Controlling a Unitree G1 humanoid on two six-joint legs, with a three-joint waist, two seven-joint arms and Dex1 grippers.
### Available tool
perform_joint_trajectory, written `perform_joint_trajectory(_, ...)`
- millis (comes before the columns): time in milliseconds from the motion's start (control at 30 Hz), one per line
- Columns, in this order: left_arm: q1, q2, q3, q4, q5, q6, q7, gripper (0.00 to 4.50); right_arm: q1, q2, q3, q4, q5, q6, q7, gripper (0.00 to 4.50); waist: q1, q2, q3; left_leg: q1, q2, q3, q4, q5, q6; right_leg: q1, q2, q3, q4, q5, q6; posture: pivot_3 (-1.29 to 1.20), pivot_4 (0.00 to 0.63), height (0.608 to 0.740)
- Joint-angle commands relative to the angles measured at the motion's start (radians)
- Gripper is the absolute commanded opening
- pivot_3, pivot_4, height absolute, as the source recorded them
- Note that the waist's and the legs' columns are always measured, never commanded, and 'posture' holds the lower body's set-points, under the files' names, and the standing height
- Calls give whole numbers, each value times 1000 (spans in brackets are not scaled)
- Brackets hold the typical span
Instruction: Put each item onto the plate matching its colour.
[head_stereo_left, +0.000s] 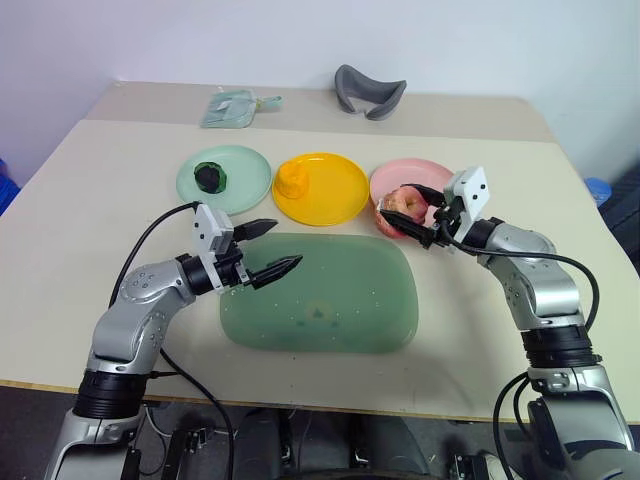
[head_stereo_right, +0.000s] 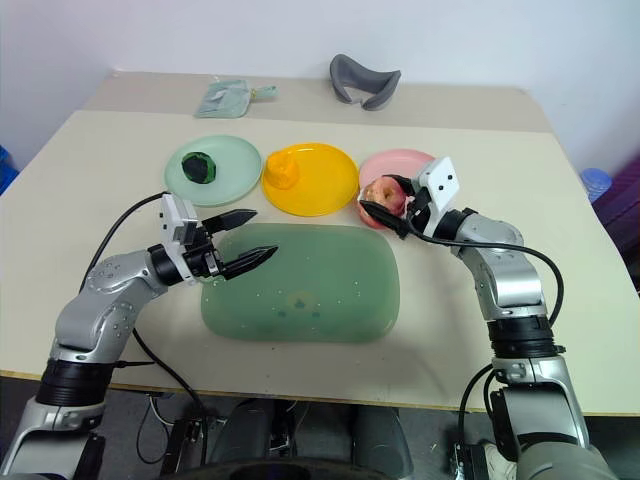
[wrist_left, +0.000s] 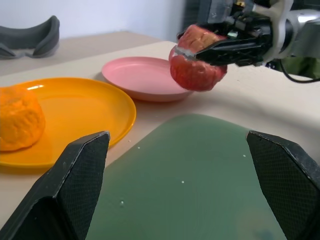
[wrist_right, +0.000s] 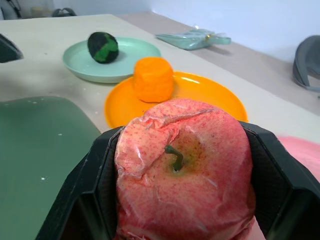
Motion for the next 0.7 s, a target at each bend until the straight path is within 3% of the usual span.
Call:
perform_joint_trajectory(33, 18, -4, 24, -53, 4, -19, 24, 4500, -96, 21, -16, 85, -30, -69, -12, 2664, -2, 1, 0, 0, 0, 0, 0, 0, 0, 0, 0, 0, 0, 0, 0, 0, 150, 740)
perform_joint_trajectory(400, 49, 1, 37, -82, 6, -18, 47, 4500, -165, 50, -19, 165, -42, -101, 16, 2664, 0, 2, 1, 0, 0, 1, 0, 0, 0, -1, 0, 0, 0, 0, 0, 0, 150, 740)
perform_joint_trajectory(700, 39, -4, 24, -74, 18, -20, 49, 4500, -237, 78, -18, 307, -118, -135, -102, 2664, -4, 3, 2, 0, 0, 2, 0, 0, 0, -1, 0, 0, 0, 0, 0, 0, 150, 740)
